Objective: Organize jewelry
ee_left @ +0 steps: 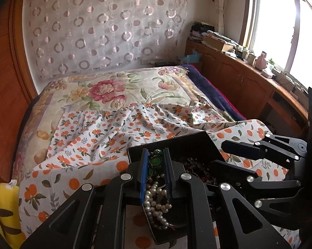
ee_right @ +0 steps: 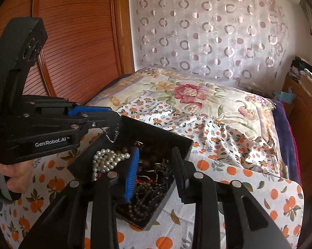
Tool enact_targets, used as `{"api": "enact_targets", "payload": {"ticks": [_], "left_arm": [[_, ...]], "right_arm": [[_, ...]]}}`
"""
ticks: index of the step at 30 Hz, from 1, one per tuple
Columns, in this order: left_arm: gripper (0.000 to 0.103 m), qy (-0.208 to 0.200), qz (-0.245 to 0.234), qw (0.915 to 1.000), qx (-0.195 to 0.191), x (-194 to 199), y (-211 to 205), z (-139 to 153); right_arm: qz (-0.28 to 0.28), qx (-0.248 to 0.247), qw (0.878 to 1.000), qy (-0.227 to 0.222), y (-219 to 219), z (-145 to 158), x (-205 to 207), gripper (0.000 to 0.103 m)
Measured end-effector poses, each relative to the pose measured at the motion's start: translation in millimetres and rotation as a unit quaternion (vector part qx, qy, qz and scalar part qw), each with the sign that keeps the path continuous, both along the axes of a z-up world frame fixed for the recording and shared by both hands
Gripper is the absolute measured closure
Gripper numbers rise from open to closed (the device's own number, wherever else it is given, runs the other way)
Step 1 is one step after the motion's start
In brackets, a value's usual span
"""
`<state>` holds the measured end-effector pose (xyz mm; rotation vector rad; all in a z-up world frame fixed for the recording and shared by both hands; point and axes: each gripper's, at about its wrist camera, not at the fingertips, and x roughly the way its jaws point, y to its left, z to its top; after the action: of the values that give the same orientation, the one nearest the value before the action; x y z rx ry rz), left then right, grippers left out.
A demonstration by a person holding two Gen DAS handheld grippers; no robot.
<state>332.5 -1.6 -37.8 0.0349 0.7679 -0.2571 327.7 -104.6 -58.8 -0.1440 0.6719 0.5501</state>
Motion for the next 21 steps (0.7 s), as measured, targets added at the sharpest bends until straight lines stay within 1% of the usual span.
{"api": "enact_targets", "payload": {"ticks": [7,8,9,11,13,14,15,16,18,19,21], "left_arm": [[0.089,-0.008,0.008,0.9999,0.009,-4,-3,3],[0.086,-0.01,0.01,0.9999,0.01,-7,-4,4],[0.081,-0.012,0.013,0.9998,0.011,-10,-3,4],[0.073,-0.016,0.016,0.9997,0.012,-16,-3,7],[0.071,-0.018,0.02,0.9995,0.015,-25,-3,7],[0.068,-0.019,0.022,0.9994,0.015,-30,-3,7],[0.06,-0.021,0.025,0.9993,0.016,-36,-3,7],[0.055,-0.025,0.028,0.9992,0.016,-43,-3,8],[0.032,-0.036,0.038,0.9985,0.018,-56,-2,10],[0.029,-0.042,0.044,0.9979,0.021,-64,-1,11],[0.018,-0.049,0.054,0.997,0.027,-79,0,12]], "right_arm": [[-0.016,0.006,1.0,-0.003,-12,2,-14,0.068],[-0.019,0.007,1.0,-0.003,-14,3,-17,0.068],[-0.021,0.007,1.0,-0.003,-16,3,-19,0.068],[-0.024,0.01,1.0,-0.005,-21,5,-26,0.068],[-0.028,0.013,1.0,-0.005,-25,7,-35,0.068],[-0.03,0.013,0.999,-0.006,-27,7,-40,0.068],[-0.034,0.013,0.999,-0.006,-28,8,-43,0.068],[-0.04,0.016,0.999,-0.005,-31,8,-48,0.068],[-0.047,0.017,0.999,-0.004,-34,9,-56,0.068],[-0.051,0.017,0.999,-0.005,-35,9,-60,0.068],[-0.063,0.021,0.998,-0.008,-39,12,-71,0.061]]}}
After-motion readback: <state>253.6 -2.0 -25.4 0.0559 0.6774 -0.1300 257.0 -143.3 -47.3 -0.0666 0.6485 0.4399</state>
